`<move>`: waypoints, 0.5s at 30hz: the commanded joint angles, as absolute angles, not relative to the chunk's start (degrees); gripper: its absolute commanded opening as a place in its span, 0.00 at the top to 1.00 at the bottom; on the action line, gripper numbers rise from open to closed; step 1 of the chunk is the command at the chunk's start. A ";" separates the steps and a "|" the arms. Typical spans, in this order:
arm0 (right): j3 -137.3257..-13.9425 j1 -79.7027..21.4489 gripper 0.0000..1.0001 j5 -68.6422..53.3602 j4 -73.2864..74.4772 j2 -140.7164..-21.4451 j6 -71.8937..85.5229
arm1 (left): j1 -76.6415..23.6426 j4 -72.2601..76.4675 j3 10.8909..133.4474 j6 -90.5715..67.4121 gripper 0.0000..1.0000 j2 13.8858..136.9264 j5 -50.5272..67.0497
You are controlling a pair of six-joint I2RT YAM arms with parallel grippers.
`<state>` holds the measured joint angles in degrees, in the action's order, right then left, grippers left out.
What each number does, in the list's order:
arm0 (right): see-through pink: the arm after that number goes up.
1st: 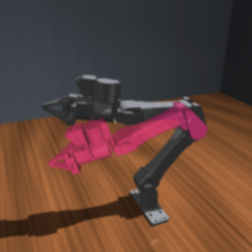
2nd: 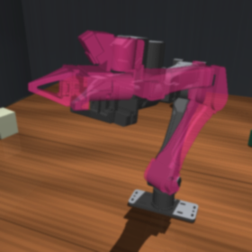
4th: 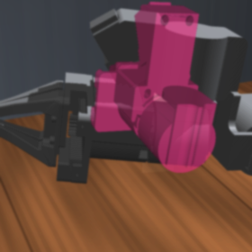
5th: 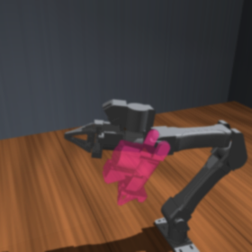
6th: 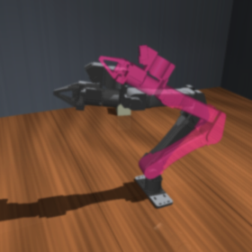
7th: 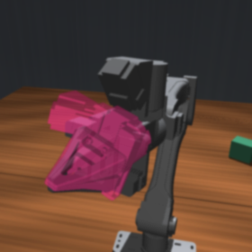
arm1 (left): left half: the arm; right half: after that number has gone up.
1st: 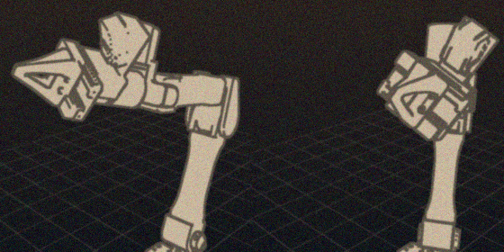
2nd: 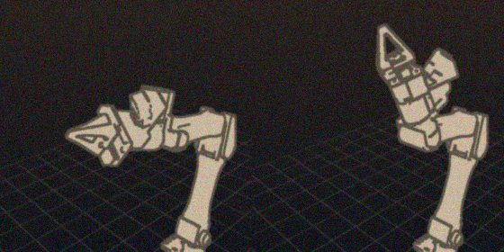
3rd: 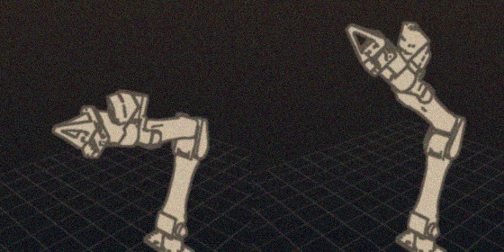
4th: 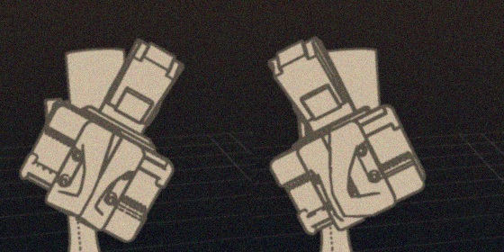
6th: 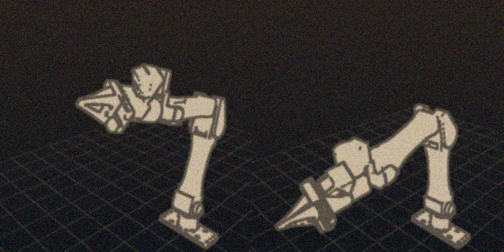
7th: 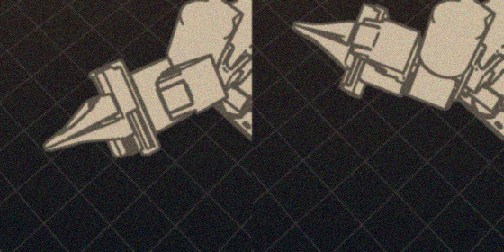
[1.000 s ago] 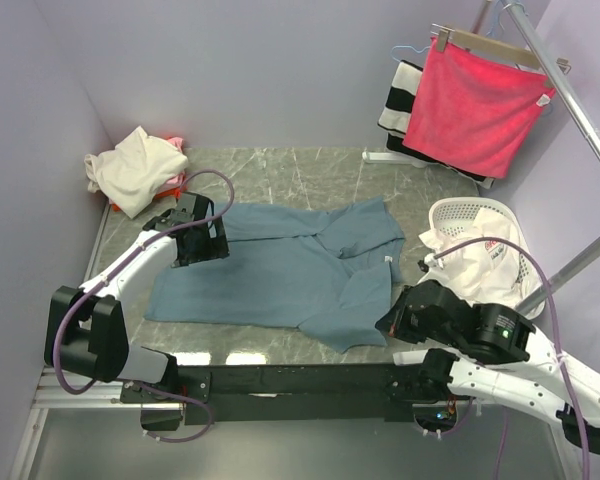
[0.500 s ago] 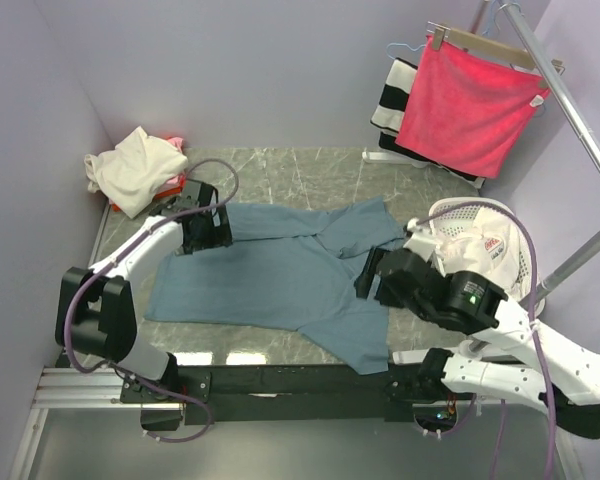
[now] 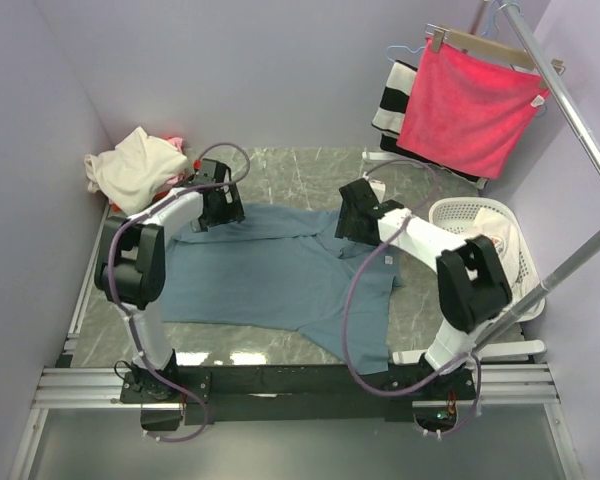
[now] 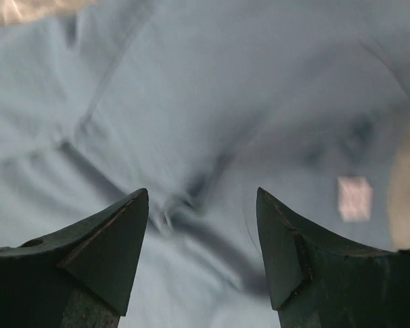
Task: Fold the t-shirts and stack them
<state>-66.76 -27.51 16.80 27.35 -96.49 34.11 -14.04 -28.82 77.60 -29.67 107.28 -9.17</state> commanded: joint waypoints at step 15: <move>-93.50 -20.13 0.30 6.68 33.91 -122.93 30.32 | -11.51 -29.26 87.97 -30.85 0.00 122.16 -5.45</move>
<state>-87.55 -21.06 9.04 29.63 -118.96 31.40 -12.47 -28.71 83.66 -30.09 116.81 -8.05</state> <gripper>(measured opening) 0.699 0.994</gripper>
